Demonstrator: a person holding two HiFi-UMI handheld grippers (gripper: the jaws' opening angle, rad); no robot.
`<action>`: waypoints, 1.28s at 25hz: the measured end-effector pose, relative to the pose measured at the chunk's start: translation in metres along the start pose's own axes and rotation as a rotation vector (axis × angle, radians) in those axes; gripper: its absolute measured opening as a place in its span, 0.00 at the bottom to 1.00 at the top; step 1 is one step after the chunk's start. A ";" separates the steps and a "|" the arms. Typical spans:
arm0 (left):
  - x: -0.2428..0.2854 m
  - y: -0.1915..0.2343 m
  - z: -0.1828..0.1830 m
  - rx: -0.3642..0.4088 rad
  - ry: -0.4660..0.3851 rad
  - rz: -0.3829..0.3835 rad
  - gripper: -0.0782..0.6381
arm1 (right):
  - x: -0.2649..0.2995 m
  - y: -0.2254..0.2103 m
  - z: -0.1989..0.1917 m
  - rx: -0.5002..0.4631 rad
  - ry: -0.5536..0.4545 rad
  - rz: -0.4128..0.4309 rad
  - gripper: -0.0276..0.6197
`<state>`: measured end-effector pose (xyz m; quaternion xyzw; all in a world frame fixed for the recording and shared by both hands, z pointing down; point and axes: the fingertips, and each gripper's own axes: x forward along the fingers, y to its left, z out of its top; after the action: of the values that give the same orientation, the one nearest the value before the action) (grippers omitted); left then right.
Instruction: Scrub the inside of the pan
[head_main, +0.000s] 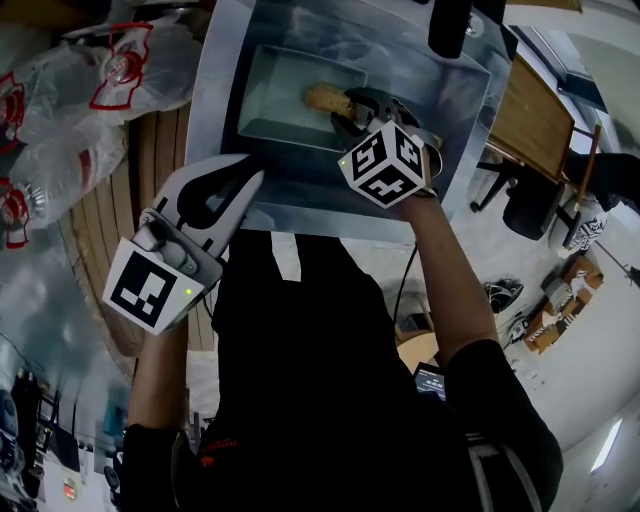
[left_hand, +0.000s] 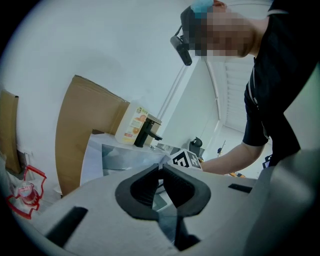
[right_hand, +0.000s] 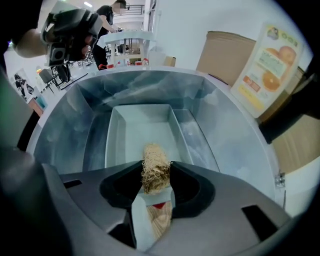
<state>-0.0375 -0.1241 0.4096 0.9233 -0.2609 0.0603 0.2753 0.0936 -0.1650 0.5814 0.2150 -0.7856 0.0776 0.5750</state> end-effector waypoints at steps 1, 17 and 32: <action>0.004 -0.003 0.000 0.002 0.002 -0.004 0.16 | -0.002 -0.001 -0.005 0.002 0.003 -0.002 0.30; 0.001 -0.022 0.001 0.014 -0.003 0.012 0.16 | -0.026 0.012 0.022 -0.036 -0.104 0.004 0.30; -0.067 0.024 -0.014 -0.019 -0.033 0.088 0.16 | 0.013 0.071 0.078 -0.159 -0.054 0.083 0.30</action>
<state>-0.1071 -0.1036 0.4159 0.9091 -0.3064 0.0549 0.2768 -0.0074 -0.1337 0.5770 0.1382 -0.8127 0.0329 0.5651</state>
